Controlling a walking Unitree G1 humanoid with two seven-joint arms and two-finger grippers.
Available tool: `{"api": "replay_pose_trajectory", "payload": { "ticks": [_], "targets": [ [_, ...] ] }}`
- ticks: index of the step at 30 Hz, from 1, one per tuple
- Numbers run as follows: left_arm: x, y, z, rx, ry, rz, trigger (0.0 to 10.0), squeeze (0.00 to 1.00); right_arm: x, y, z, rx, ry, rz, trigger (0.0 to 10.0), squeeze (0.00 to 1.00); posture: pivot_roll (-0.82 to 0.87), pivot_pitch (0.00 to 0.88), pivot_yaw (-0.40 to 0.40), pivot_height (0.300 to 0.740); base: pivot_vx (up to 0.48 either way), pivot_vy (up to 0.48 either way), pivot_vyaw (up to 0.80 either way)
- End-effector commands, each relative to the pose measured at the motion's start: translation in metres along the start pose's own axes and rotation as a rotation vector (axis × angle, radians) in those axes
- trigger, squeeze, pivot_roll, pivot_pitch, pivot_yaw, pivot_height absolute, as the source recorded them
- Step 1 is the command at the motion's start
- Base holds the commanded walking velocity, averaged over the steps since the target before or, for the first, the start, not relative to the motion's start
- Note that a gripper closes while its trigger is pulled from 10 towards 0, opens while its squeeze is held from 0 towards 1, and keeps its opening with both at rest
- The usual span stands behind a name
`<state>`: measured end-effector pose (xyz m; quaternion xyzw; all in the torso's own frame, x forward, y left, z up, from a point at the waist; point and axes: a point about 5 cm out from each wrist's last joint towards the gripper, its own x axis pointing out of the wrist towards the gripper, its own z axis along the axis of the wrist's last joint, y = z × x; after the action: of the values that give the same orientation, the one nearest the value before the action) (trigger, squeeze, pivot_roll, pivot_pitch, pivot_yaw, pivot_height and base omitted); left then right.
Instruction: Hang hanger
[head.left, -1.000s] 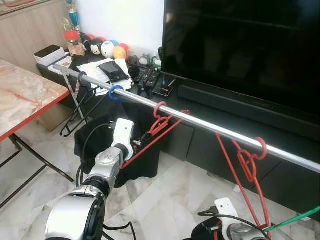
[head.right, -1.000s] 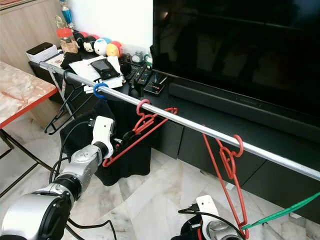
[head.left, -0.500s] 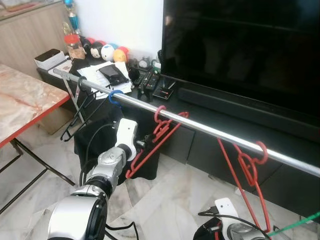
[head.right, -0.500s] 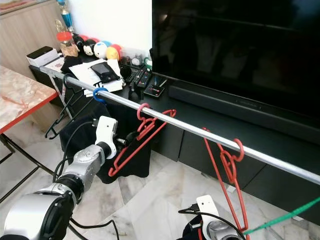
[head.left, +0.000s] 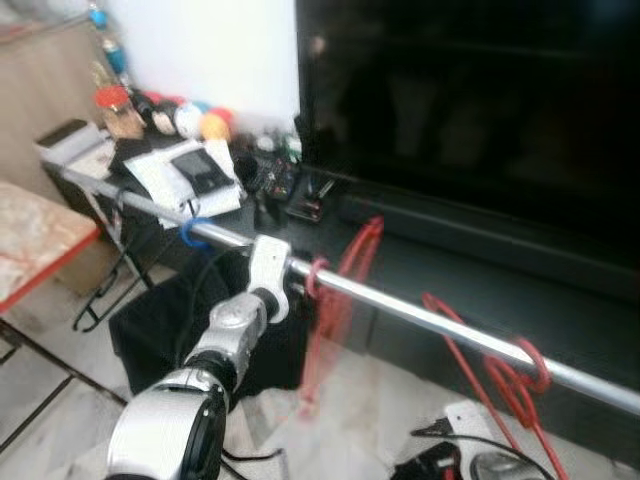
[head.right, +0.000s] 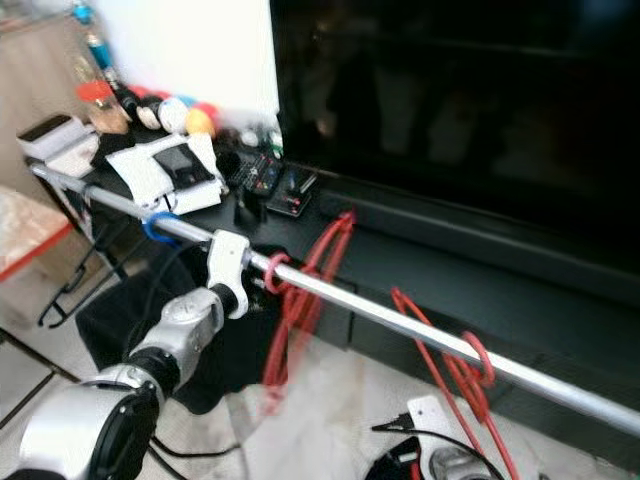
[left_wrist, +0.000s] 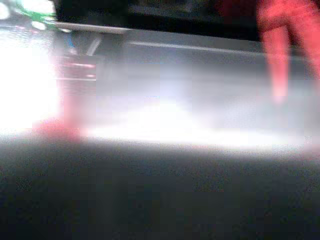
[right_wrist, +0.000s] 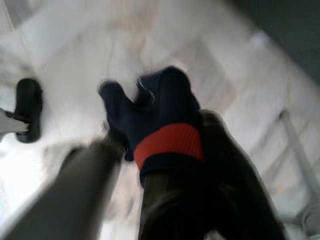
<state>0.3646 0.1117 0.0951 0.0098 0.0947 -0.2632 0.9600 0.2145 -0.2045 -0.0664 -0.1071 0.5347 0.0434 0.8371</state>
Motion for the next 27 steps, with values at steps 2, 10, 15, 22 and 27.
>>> {"api": "replay_pose_trajectory", "payload": {
  "ticks": [2,10,15,22,27],
  "targets": [
    [-0.005,0.002,-0.012,0.014,0.058,0.004,10.0,0.00,0.001,0.003,-0.004,-0.004,0.010,0.011,10.0,0.00,-0.04,0.000,-0.013,0.740,0.000,0.000,0.00],
    [-0.017,0.012,-0.024,0.027,0.074,0.020,10.0,0.00,0.001,0.003,-0.004,-0.007,0.010,0.012,10.0,0.00,-0.04,0.000,-0.013,0.740,0.000,0.000,0.00],
    [-0.027,0.013,-0.032,0.039,0.072,-0.063,10.0,0.00,0.001,0.003,-0.004,-0.010,0.010,0.011,10.0,0.00,-0.03,0.000,-0.013,0.740,0.000,0.000,0.00],
    [-0.051,0.021,-0.034,0.144,0.059,-0.128,10.0,0.00,0.001,0.003,-0.004,-0.018,0.012,0.012,10.0,0.00,-0.02,0.000,-0.017,0.740,0.000,0.000,0.00],
    [-0.065,0.025,-0.028,0.157,0.022,-0.116,10.0,0.00,0.001,0.003,-0.004,-0.026,0.013,0.014,10.0,0.00,-0.01,0.000,-0.018,0.740,0.000,0.000,0.00]
  ]
}}
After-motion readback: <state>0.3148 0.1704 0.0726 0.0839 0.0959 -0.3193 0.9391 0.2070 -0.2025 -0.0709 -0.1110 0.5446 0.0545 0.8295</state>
